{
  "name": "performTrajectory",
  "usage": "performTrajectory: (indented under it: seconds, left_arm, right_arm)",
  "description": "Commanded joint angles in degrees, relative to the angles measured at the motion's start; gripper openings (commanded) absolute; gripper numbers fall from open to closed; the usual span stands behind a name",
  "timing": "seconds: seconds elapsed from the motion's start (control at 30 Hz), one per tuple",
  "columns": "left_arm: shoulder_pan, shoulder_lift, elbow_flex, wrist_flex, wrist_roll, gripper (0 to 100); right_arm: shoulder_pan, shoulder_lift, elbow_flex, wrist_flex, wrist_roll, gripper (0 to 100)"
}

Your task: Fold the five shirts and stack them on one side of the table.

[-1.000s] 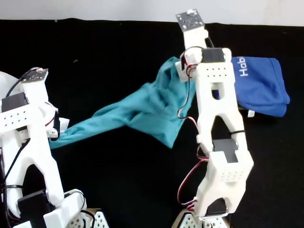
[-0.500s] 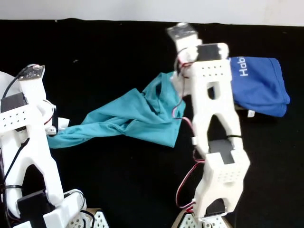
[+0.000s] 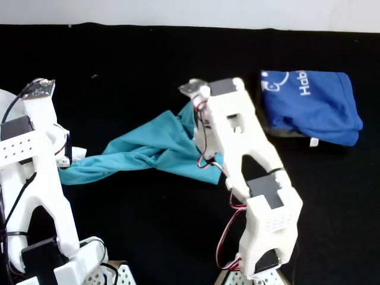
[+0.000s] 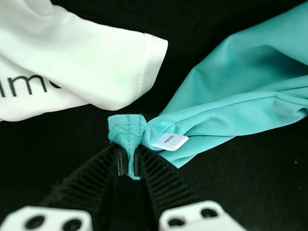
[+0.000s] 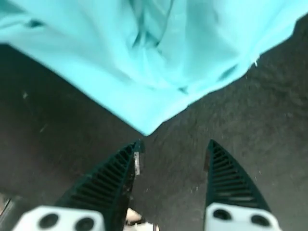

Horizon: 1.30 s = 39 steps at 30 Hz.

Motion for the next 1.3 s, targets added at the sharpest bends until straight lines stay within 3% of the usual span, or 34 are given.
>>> performTrajectory:
  seconds: [0.0, 0.27, 0.5, 0.7, 0.83, 1.1, 1.27]
  left_arm:
    - [0.5, -1.5, -1.9, -0.7, -0.3, 1]
    - [0.6, -1.5, -1.7, -3.2, -0.3, 1]
    - [0.6, -1.5, -1.6, -3.2, -0.3, 1]
    - [0.6, -1.5, -1.6, -3.2, -0.3, 1]
    - [0.6, -1.5, -1.6, -3.2, -0.3, 1]
    - [0.6, -1.5, -1.6, -3.2, -0.3, 1]
    - [0.6, -1.5, -1.6, -2.8, -0.3, 1]
  right_arm:
    - [-0.1, -2.9, 5.7, -7.8, 0.3, 19.9]
    - [-4.6, -3.3, 14.9, -15.1, 0.3, 19.9]
    - [-12.1, -3.8, 15.3, -7.5, 0.6, 19.9]
    - [-12.9, -12.0, 16.6, -5.3, 0.7, 19.9]
    - [-14.3, -17.8, 20.8, -3.4, 5.1, 19.9]
    - [-9.5, -17.6, 22.8, -18.6, 5.5, 19.9]
    - [-9.4, -9.1, 22.5, -20.8, 5.5, 19.9]
